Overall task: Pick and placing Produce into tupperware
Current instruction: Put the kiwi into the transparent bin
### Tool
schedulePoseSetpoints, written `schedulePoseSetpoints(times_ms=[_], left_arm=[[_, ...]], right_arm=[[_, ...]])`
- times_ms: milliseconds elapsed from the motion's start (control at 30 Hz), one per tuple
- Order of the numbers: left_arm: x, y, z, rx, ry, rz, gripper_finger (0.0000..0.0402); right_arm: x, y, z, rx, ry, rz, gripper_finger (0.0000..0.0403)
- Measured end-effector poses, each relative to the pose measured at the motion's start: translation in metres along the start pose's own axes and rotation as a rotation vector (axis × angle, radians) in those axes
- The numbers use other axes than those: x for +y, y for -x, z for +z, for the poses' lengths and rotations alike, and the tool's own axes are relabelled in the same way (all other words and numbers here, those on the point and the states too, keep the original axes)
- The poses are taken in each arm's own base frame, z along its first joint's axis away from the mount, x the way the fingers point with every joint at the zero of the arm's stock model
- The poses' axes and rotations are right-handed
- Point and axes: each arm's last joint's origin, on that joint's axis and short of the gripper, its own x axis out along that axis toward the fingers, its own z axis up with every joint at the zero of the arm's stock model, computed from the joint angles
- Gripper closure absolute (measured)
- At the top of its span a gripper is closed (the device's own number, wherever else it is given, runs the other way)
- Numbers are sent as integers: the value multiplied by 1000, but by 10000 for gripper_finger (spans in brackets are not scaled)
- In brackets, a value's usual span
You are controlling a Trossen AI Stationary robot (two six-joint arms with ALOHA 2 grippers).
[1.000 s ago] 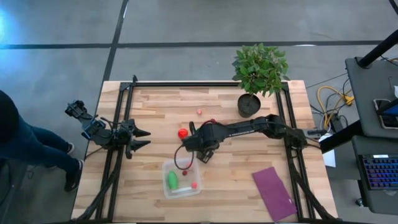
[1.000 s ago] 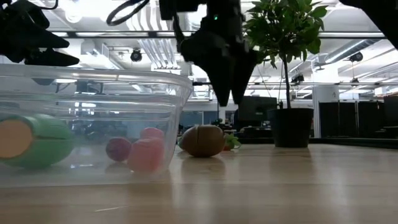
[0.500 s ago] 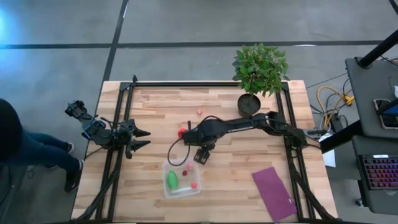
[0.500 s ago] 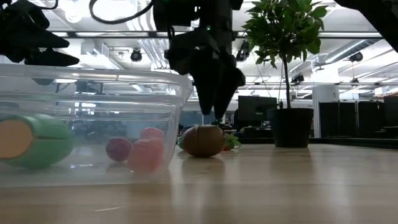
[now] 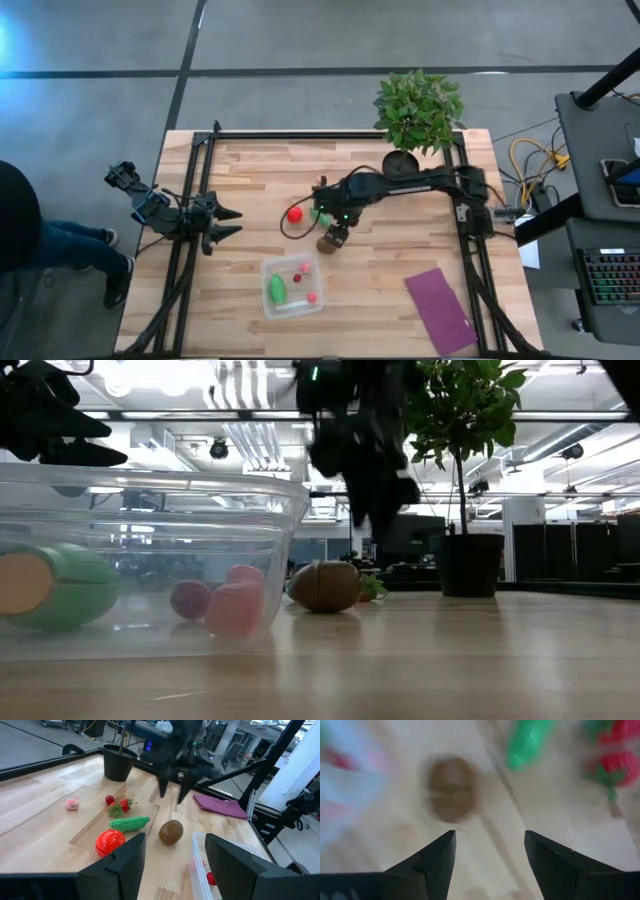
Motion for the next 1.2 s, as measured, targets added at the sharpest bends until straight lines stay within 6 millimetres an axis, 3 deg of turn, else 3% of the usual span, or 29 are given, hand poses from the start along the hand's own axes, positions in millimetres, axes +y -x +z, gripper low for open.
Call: schedulePoseSetpoints(times_ms=[133, 300, 500, 867, 1200], left_arm=[[0, 0, 0, 0, 0, 0, 210], [0, 0, 0, -1, 1, 0, 210], [0, 0, 0, 0, 0, 0, 210], [0, 0, 0, 0, 0, 0, 210], [0, 0, 0, 0, 0, 0, 210]], right_arm=[[17, 22, -10, -155, 20, 38, 175], [32, 23, -22, -207, 48, -29, 175], [41, -10, -26, -150, 90, -88, 175], [59, -18, -39, -257, 258, -237, 175], [61, -47, -45, -236, 299, -217, 174]])
